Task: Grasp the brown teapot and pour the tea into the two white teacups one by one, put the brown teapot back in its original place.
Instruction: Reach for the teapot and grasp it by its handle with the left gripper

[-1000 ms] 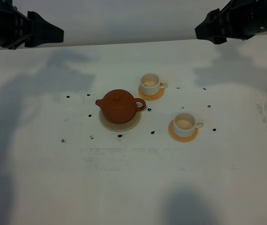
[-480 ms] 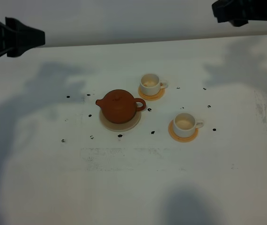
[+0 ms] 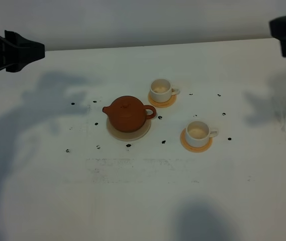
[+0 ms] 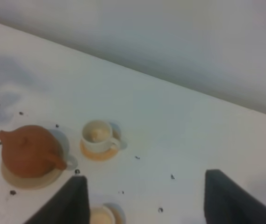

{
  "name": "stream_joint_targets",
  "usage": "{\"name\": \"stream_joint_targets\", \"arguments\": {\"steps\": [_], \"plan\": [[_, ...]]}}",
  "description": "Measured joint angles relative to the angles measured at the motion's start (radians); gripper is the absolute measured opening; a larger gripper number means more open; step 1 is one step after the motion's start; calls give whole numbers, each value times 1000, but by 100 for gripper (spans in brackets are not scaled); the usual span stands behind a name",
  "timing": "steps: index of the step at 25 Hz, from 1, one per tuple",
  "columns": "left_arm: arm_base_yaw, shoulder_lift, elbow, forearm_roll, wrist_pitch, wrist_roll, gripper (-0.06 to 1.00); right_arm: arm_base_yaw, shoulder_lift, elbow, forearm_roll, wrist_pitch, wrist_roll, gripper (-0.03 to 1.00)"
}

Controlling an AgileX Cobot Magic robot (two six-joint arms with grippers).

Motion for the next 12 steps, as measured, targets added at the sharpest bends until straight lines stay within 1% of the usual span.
{"name": "stream_joint_targets", "arguments": {"steps": [3, 6, 9, 12], "plan": [[-32, 14, 0, 23, -4, 0, 50, 0, -118, 78, -9, 13, 18, 54], [-79, 48, 0, 29, -29, 0, 50, 0, -233, 135, -41, 52, 58, 54], [-122, 91, 0, 35, -55, 0, 50, 0, -346, 177, -98, 110, 114, 54], [-154, 126, 0, 47, -75, 0, 50, 0, -451, 188, -152, 182, 164, 54]]}}
